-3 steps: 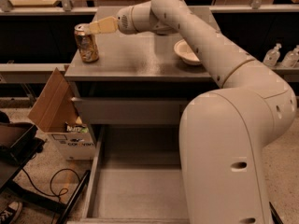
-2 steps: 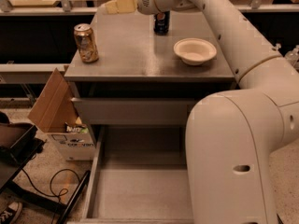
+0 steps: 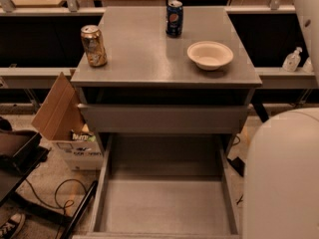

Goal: Pick orange can from middle drawer and place on counter

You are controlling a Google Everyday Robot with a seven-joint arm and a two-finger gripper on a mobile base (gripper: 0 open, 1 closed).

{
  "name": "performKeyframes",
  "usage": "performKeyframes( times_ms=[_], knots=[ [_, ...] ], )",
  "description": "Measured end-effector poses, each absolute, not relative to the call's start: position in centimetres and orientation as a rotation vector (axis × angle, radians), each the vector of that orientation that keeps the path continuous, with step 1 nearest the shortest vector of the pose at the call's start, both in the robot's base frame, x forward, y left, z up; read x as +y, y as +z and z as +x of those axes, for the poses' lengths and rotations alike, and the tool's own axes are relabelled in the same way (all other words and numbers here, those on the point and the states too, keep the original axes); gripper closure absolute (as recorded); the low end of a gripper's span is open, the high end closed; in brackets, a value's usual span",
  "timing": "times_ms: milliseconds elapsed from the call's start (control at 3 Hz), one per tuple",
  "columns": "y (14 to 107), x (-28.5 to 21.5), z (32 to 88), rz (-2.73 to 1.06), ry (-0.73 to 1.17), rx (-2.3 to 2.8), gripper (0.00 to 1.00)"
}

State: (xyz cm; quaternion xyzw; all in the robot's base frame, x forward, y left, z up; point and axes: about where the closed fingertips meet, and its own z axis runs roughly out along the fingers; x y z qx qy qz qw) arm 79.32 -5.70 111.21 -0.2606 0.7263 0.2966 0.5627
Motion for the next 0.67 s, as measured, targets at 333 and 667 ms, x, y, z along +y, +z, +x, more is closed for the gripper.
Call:
performKeyframes(
  times_ms=[333, 667],
  knots=[
    [116.2, -11.8, 76.4, -0.446, 0.598, 1.652, 0.0],
    [122.2, -16.5, 71.1, -0.285, 0.455, 1.585, 0.0]
  ],
)
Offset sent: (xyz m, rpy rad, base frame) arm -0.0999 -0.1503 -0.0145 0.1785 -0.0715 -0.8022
